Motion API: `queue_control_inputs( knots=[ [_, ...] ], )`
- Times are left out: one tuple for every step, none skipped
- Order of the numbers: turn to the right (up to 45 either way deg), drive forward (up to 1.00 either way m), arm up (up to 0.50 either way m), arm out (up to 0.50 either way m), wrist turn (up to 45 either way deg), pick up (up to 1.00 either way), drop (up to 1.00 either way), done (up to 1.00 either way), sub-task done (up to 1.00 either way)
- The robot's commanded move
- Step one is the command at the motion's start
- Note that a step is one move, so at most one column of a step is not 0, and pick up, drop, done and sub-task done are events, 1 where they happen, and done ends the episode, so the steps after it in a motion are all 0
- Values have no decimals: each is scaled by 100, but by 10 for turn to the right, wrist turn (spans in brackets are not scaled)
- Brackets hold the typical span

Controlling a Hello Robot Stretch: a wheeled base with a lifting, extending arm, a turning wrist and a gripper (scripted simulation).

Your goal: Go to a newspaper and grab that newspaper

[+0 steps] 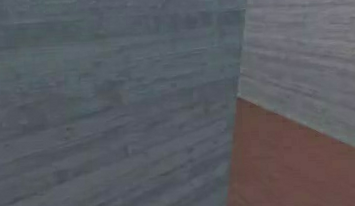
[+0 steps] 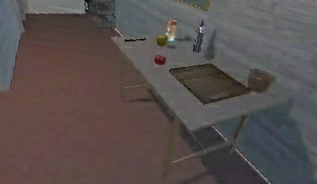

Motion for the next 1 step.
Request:
queue_control_inputs(
  knots=[
    [450, 0, 0, 0, 0, 0, 0, 0, 0]
  ],
)
